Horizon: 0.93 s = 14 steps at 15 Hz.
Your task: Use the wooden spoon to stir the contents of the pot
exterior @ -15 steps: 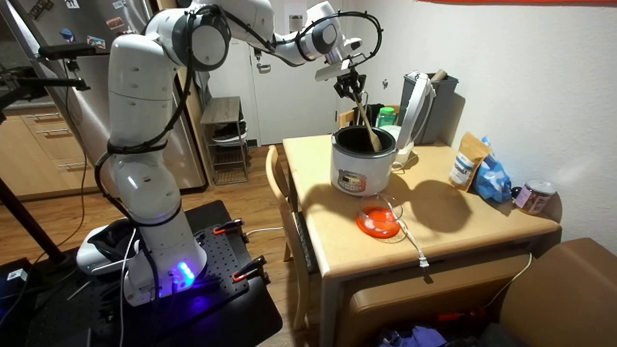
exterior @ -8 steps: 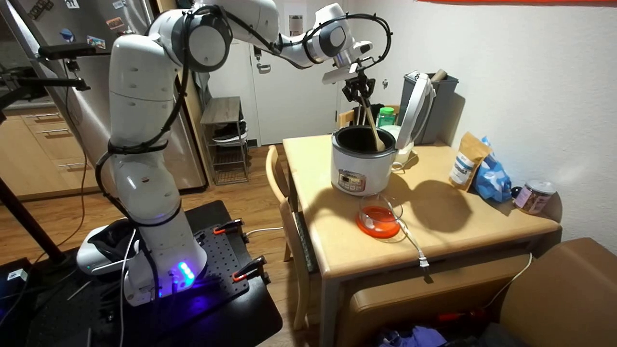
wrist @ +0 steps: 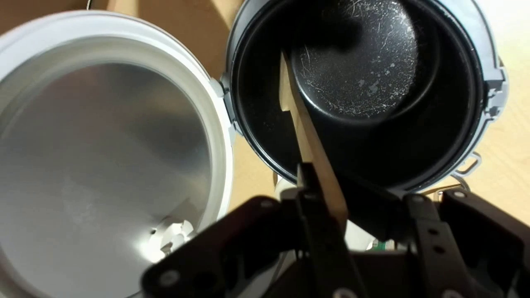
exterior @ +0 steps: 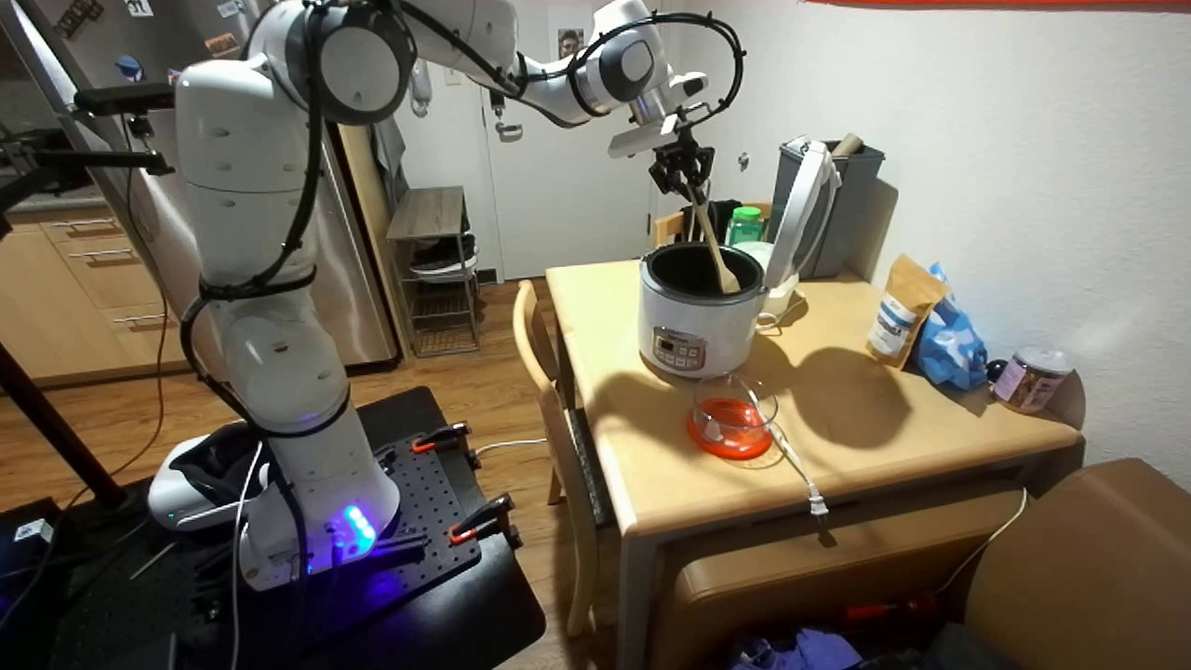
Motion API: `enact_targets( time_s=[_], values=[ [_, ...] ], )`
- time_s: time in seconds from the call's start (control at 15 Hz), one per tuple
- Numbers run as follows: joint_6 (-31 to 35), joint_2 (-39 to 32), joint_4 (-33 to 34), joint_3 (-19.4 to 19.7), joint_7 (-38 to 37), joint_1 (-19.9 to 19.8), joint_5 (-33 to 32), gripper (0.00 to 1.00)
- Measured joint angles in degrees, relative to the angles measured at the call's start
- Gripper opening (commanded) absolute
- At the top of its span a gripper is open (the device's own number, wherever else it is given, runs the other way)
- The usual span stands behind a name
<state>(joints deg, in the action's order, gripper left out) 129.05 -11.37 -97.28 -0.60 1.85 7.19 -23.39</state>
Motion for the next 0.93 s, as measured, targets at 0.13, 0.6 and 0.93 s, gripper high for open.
enact_targets(
  time_s=[0.13,0.6,0.93],
  values=[
    [-0.1,3.0,-3.2,-0.7,0.0,0.1,0.2,0.04],
    [-0.8,9.0,-9.9,-5.6,0.0,1.6,2.4,0.04],
    [-0.7,9.1,-9.9,-7.9,0.0,2.8,2.4,0.04]
  ],
)
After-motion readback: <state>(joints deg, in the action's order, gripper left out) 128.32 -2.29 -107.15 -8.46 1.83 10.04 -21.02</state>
